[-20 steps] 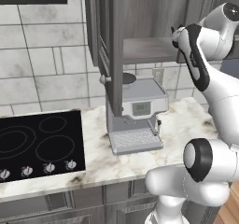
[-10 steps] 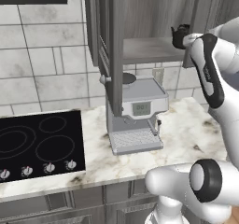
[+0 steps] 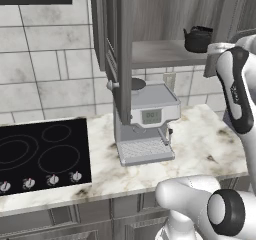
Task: Open the cabinet, pick the kettle from the cabinet, and place it in the sink.
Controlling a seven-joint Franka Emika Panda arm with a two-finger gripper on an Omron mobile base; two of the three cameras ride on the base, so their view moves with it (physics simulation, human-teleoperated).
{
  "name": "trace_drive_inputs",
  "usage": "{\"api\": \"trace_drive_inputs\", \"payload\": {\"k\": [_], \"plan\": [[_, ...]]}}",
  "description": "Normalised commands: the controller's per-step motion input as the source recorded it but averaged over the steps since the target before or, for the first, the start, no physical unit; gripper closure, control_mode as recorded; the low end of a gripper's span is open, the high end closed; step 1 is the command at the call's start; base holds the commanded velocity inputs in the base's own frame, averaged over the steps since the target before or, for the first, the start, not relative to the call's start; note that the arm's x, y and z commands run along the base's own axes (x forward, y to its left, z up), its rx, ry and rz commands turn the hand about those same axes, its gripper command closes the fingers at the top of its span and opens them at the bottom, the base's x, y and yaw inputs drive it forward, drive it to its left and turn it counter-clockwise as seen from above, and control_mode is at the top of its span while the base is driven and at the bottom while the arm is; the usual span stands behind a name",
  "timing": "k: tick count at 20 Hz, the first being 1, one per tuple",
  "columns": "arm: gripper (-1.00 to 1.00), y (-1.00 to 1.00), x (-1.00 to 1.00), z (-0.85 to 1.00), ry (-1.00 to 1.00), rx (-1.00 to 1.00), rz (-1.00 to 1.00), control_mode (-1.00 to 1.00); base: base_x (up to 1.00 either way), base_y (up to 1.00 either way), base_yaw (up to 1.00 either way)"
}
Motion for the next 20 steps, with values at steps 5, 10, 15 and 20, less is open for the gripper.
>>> {"api": "trace_drive_inputs", "payload": {"k": [5, 10, 15, 20], "plan": [[1.00, -0.43, -0.44, 0.10, 0.00, 0.00, 0.00, -1.00, 0.00, 0.00, 0.00], [1.00, -0.50, -0.45, 0.11, 0.00, 0.00, 0.00, -1.00, 0.00, 0.00, 0.00], [1.00, -0.53, -0.44, 0.10, 0.00, 0.00, 0.00, -1.00, 0.00, 0.00, 0.00], [1.00, -0.49, -0.40, 0.07, 0.00, 0.00, 0.00, -1.00, 0.00, 0.00, 0.00]]}}
